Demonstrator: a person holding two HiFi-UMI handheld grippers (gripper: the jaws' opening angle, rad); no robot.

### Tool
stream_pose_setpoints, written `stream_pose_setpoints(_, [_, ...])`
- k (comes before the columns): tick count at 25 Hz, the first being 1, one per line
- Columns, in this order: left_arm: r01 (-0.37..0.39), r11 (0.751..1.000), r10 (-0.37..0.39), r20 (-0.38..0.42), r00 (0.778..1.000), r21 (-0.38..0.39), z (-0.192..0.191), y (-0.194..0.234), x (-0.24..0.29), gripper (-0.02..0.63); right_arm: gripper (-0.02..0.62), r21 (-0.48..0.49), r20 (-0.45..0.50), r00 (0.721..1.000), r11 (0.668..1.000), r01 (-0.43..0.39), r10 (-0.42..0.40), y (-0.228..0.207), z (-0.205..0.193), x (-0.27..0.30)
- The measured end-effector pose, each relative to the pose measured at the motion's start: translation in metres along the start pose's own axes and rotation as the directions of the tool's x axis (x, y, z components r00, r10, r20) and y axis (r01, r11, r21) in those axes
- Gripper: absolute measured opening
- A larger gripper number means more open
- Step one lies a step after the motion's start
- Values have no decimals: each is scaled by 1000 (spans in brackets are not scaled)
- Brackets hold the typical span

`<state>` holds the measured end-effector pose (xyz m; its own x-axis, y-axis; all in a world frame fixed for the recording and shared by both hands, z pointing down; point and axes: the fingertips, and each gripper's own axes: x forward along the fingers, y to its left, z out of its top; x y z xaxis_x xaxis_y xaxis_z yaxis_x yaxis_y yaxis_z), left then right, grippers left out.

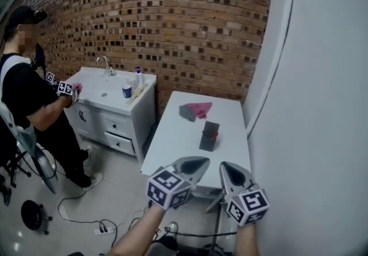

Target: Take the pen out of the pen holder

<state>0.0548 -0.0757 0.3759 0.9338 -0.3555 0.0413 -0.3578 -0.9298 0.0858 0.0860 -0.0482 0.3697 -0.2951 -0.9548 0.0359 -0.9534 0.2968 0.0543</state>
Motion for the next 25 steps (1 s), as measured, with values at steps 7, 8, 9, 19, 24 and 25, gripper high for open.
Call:
stream_pose_setpoints(7, [18,1000,-18,-12,1000,-11,6,55,35,3,2,15,-15,999,999,34,-33,-35,2,54])
stream_pose_setpoints(8, [22,1000,-22,-14,1000,-11,7,62,41,3,2,17,-18,999,999,40,-40,-41,3,62])
stream_pose_setpoints(9, [26,1000,-26,-16,1000,-13,8,70,46,2,2,18,-21,999,999,46,-46,-47,3,70])
stream_pose_setpoints(19, [84,996,-84,-48,995,-22,9,138,87,3,2,25,-43,994,994,102,-101,-86,5,141])
stream_pose_setpoints(24, [95,995,-97,-46,994,-38,7,158,103,3,2,37,-61,990,991,129,-126,-98,0,162])
stream_pose_setpoints(25, [97,994,-99,-48,994,-43,5,161,105,3,2,39,-67,989,990,134,-131,-100,-1,164])
